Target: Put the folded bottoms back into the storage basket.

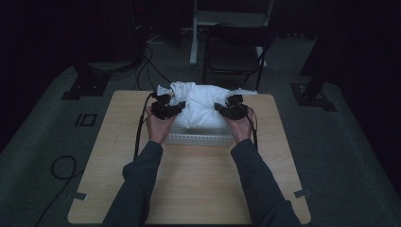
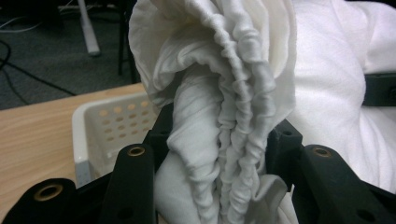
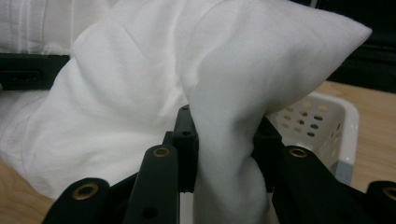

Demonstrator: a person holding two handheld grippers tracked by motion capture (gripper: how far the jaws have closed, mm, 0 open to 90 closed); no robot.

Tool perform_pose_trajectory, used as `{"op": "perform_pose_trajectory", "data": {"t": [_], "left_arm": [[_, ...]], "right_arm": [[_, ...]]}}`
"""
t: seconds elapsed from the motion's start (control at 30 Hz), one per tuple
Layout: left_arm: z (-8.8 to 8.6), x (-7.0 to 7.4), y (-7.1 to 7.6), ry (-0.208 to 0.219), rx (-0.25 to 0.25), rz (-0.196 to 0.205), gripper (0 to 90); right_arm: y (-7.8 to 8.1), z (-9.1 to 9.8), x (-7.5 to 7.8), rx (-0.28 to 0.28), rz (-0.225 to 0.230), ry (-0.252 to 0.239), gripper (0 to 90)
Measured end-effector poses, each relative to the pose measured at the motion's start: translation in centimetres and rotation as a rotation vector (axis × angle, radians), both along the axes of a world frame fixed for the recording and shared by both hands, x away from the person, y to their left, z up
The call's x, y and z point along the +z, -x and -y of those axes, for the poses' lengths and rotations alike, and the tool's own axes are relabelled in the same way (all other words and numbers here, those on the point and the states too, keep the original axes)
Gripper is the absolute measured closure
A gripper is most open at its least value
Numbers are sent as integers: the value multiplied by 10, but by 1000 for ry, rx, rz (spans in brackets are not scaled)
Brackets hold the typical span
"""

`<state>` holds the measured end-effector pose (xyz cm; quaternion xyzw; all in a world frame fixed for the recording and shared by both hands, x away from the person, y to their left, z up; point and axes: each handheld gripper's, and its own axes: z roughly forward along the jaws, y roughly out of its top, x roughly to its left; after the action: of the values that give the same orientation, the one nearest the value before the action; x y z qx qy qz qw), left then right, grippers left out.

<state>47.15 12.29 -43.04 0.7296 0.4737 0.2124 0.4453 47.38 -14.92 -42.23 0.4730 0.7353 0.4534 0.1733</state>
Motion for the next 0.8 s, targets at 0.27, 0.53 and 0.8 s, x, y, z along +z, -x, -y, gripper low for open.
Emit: {"op": "perform_pose_trajectory", "data": {"t": [0.27, 0.53, 0.8], "left_arm": [[8, -22, -11, -96, 68, -73, 505], [0, -20, -10, -134, 115, -84, 272], [-13, -12, -3, -105, 131, -60, 272]], "right_arm": [[-13, -8, -24, -21, -72, 44, 702], [-21, -9, -37, -149, -121, 251, 280], [-7, 14, -14, -175, -6, 203, 238]]}}
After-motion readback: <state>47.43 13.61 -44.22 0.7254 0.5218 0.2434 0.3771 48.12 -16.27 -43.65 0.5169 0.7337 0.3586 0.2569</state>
